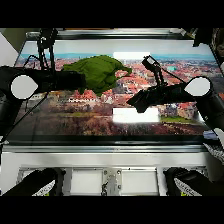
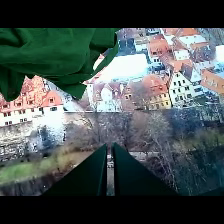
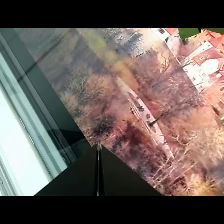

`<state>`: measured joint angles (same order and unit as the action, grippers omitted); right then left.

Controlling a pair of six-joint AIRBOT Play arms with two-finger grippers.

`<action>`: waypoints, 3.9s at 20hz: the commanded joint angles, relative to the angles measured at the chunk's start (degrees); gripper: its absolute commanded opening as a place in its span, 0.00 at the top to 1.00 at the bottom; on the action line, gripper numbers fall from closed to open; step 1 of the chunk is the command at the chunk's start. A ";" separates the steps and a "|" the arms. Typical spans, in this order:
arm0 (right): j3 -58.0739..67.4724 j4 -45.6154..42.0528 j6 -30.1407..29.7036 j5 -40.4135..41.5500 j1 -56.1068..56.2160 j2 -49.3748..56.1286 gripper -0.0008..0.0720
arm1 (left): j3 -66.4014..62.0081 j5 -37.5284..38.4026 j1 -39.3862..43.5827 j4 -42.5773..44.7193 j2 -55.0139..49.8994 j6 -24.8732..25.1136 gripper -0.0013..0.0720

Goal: Fold the clothes and pants, and hang the long-sleeved shirts on hangers.

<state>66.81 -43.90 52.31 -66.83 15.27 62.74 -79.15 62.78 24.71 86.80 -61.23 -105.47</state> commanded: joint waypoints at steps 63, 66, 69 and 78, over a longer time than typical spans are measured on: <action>3.48 -5.01 11.58 3.13 -25.07 -6.60 0.98 | 40.68 -8.33 -20.94 -22.29 -3.50 2.23 0.19; 3.48 -4.98 11.58 3.17 -25.07 -6.49 0.98 | 47.56 -11.82 -20.83 -22.95 -1.66 2.21 0.19; 3.48 -4.98 11.58 3.15 -25.07 -6.49 0.98 | 49.70 -18.71 -18.03 -25.90 -1.73 2.19 0.19; 3.48 -4.96 11.58 3.17 -25.07 -6.51 0.98 | 38.73 -24.72 -16.17 -26.84 -8.55 2.82 0.96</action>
<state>70.28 -48.88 63.94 -63.68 -9.78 56.21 -35.18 39.18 9.41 60.29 -68.40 -103.48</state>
